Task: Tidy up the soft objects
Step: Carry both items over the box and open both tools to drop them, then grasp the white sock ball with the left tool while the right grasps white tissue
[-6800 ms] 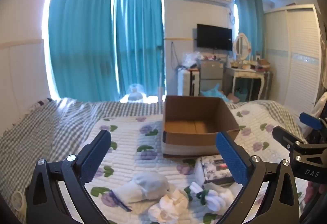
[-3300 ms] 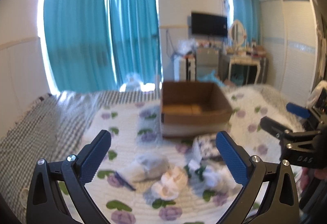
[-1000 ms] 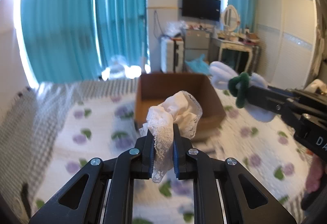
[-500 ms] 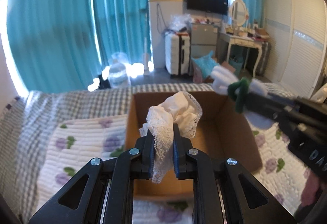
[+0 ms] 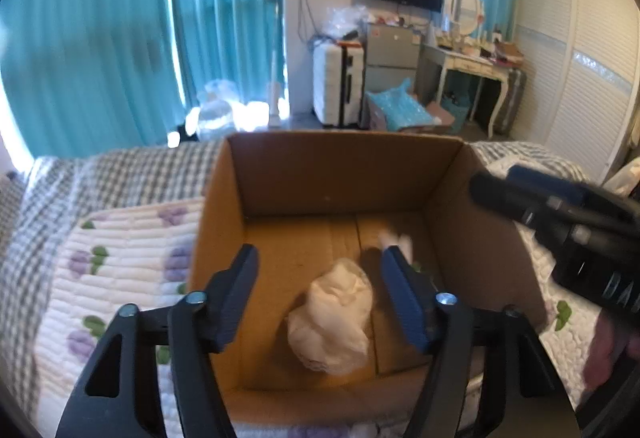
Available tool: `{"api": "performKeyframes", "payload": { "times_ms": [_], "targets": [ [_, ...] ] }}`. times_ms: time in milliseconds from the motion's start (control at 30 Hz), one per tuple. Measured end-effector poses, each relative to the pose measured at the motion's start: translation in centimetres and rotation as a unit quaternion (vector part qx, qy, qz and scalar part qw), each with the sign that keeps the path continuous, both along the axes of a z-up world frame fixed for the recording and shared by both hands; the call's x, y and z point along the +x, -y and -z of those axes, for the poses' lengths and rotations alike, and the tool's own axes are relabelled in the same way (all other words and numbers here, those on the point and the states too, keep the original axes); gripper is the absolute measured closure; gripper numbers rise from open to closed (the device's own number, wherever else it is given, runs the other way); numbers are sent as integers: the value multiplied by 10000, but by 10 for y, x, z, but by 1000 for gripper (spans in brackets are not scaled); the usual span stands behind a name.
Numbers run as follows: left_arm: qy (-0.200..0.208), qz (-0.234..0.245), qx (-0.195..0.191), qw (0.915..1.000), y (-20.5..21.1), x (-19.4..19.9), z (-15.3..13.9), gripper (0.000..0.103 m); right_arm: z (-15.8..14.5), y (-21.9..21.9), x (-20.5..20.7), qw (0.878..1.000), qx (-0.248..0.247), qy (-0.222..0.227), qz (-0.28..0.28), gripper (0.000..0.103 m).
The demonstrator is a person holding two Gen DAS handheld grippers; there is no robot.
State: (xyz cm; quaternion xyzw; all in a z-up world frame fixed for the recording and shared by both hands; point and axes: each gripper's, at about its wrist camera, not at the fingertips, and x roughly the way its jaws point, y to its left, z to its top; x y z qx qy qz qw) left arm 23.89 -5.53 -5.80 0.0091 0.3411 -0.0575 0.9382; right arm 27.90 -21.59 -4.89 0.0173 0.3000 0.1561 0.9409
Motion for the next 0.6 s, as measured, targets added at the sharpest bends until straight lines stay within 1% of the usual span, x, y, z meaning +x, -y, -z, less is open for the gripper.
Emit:
{"api": "performKeyframes", "payload": {
  "times_ms": [100, 167, 200, 267, 300, 333, 400, 433, 467, 500, 533, 567, 600],
  "targets": [
    [89, -16, 97, 9999, 0, -16, -16, 36, -23, 3, -18, 9998, -87, 132, 79, 45],
    [218, -33, 117, 9997, -3, -35, -36, 34, -43, 5, -38, 9995, -178, 253, 76, 39],
    [267, -43, 105, 9996, -6, -39, -43, 31, -53, 5, -49, 9992, -231, 321, 77, 37],
    [485, -41, 21, 9988, -9, -66, -69, 18, -77, 6, -75, 9982, -352, 487, 55, 35],
    [584, -53, 5, 9983, -12, -75, -78, 18, -90, 7, -89, 9976, -403, 555, 40, 31],
    [726, -90, 39, 9973, -13, -91, -94, 18, -100, 6, -99, 9972, -435, 601, 21, 23],
    [868, -111, 116, 9961, -16, -111, -113, 18, -122, 6, -127, 9959, -566, 700, 26, 16],
    [978, -97, 172, 9950, -17, -128, -126, 18, -133, 5, -143, 9950, -666, 743, 29, 16],
    [1052, -96, 220, 9942, -18, -137, -134, 18, -141, 4, -153, 9945, -718, 767, 22, 15],
    [1168, -99, 314, 9926, -18, -154, -144, 18, -149, 4, -165, 9940, -755, 786, 8, 10],
    [1233, -106, 383, 9916, -20, -162, -149, 16, -155, 2, -177, 9939, -780, 781, -3, 3],
    [1286, -117, 460, 9906, -21, -172, -153, 10, -160, 1, -190, 9938, -795, 777, -2, 0],
    [1323, -151, 572, 9894, -20, -185, -157, 7, -164, 0, -202, 9935, -795, 810, -6, 0]
  ]
}}
